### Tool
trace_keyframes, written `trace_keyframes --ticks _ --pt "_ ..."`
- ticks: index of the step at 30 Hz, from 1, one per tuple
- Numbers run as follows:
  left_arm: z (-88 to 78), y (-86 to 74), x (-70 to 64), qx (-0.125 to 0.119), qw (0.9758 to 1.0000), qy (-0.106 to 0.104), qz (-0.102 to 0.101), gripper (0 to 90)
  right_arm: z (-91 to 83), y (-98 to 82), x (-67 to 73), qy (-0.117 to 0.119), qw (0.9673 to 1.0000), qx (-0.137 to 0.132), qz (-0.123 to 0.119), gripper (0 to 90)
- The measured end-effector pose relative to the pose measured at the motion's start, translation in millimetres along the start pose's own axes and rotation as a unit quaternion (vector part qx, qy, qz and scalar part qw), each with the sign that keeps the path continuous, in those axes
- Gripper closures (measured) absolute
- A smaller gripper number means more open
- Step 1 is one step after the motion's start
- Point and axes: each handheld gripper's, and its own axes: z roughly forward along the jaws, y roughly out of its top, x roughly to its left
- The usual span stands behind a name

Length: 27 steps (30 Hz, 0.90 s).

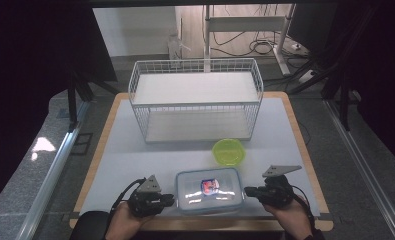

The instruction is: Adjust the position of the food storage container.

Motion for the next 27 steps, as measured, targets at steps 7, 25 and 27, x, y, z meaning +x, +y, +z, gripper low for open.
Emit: trace_keyframes --ticks 7,25,27 --pt "-10.6 -6.3 12.3 -0.004 0.9994 0.022 -0.028 81.8 16.3 17.0 11.8 0.001 0.9999 -0.006 -0.015 90.0" --pt "-16.3 -11.3 21.4 -0.012 0.9965 0.081 -0.016 59.9 52.6 92.5 0.0 -0.027 0.9947 -0.034 -0.093 90.0" --pt "-16.2 -12.9 24.3 -0.018 0.9957 0.090 -0.015 51.3 69.6 104.1 -3.6 -0.022 0.9948 -0.028 -0.096 90.0"
